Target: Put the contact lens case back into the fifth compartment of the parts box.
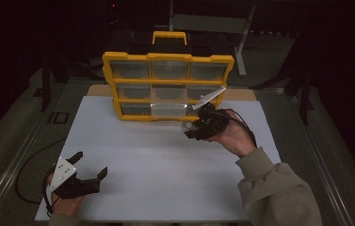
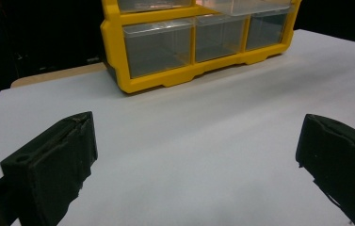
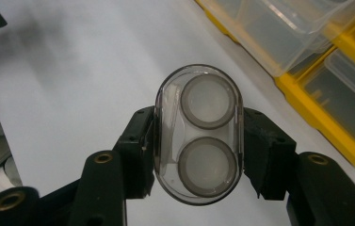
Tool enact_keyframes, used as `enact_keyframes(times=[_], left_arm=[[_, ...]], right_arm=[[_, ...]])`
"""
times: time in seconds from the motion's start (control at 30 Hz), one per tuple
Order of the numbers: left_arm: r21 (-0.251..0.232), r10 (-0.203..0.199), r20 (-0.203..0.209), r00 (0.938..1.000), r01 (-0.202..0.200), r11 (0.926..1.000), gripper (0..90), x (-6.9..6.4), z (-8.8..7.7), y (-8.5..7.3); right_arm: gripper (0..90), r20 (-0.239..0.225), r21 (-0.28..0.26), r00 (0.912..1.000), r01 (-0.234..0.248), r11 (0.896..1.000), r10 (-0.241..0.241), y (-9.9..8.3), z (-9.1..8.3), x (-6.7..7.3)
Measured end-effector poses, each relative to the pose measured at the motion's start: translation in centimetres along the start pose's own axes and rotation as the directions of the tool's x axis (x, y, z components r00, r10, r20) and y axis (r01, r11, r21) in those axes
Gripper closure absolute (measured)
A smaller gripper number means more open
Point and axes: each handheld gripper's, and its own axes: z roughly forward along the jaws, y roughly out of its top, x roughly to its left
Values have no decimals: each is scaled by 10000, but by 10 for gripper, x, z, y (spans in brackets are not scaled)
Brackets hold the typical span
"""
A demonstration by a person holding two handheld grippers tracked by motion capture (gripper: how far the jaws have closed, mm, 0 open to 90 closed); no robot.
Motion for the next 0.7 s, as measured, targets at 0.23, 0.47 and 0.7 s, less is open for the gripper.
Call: enact_keyframes(times=[0.23, 0.47, 0.7], left_arm=[[5, -2, 3, 10000, 2, 10000, 2, 0, 0, 0], [2, -8, -17, 10000, 8, 10000, 2, 1, -1, 0], [30, 1, -28, 10000, -1, 10000, 2, 0, 0, 0]], right_arm=[[492, 49, -50, 9999, -121, 9999, 121, 8, -2, -6], [492, 212, 146, 9997, -109, 9998, 106, 14, -2, -12], [492, 266, 50, 9994, -228, 9997, 227, 17, -5, -19]])
